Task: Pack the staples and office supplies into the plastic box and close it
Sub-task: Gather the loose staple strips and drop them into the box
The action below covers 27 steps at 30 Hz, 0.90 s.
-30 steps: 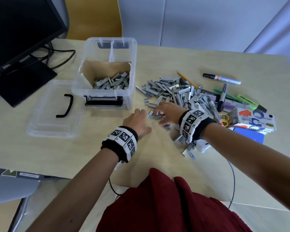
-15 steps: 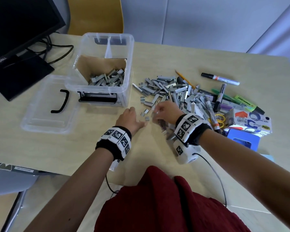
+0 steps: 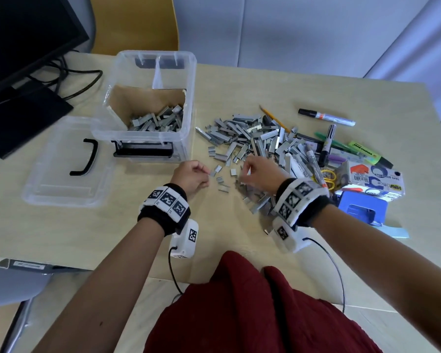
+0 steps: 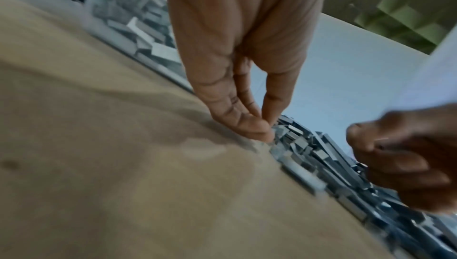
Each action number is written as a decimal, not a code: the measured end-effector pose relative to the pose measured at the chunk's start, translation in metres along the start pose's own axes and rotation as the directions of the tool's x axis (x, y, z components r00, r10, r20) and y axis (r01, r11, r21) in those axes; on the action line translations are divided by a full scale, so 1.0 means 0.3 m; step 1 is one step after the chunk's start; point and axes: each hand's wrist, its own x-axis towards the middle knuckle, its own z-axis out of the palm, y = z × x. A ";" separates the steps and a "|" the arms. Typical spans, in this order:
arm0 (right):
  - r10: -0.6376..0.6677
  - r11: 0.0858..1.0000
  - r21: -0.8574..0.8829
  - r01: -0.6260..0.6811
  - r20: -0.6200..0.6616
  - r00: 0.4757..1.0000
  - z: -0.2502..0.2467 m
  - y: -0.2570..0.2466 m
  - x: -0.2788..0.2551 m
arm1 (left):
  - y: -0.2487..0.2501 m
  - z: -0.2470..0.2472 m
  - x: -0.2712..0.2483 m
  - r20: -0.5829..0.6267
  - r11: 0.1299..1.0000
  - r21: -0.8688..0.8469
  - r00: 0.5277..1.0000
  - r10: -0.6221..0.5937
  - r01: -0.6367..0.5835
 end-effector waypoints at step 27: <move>-0.088 -0.124 0.976 -0.177 0.166 0.982 -0.062 0.044 -0.074 | 0.064 0.030 -0.027 0.266 0.818 -0.568 0.961 0.079 0.090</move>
